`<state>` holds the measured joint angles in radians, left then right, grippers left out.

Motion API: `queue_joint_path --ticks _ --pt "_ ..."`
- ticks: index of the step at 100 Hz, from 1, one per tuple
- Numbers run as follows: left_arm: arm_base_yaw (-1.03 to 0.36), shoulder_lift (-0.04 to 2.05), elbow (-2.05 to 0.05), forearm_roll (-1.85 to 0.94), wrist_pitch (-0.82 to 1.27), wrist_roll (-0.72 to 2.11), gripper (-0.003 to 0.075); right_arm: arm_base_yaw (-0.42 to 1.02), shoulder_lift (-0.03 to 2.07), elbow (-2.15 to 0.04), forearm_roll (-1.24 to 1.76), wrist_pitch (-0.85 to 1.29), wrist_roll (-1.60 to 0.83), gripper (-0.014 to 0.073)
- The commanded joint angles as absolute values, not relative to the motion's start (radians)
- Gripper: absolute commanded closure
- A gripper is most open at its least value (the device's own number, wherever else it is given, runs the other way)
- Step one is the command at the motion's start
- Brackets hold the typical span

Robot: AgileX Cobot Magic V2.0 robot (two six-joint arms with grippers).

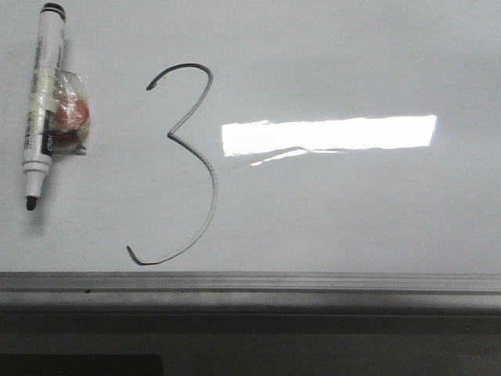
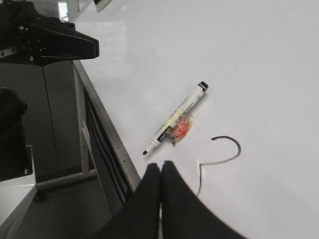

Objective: Write number 3 on whiteboard

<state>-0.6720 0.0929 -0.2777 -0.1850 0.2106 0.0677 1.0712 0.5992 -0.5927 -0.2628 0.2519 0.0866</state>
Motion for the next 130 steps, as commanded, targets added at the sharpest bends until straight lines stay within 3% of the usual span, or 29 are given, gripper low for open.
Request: queue_joint_path --ticks 1,30,101,113,130 --pt "-0.672 0.047 -0.265 -0.169 0.147 0.066 0.0741 1.067 0.512 -0.511 -0.299 0.106 0.088 0.0655" --pt "-0.672 -0.010 -0.240 -0.180 0.136 0.066 0.0741 1.066 0.295 -0.300 -0.299 0.018 0.088 0.0659" --pt "-0.663 -0.010 -0.239 -0.126 0.139 0.066 0.0741 1.066 0.283 -0.296 -0.299 0.021 0.088 0.0659" --pt "-0.570 -0.010 -0.225 -0.035 0.168 0.059 0.0741 1.066 0.283 -0.296 -0.299 0.021 0.088 0.0659" --pt "-0.295 -0.010 -0.145 -0.038 0.168 0.055 0.0741 1.066 0.283 -0.296 -0.299 0.021 0.088 0.0659"
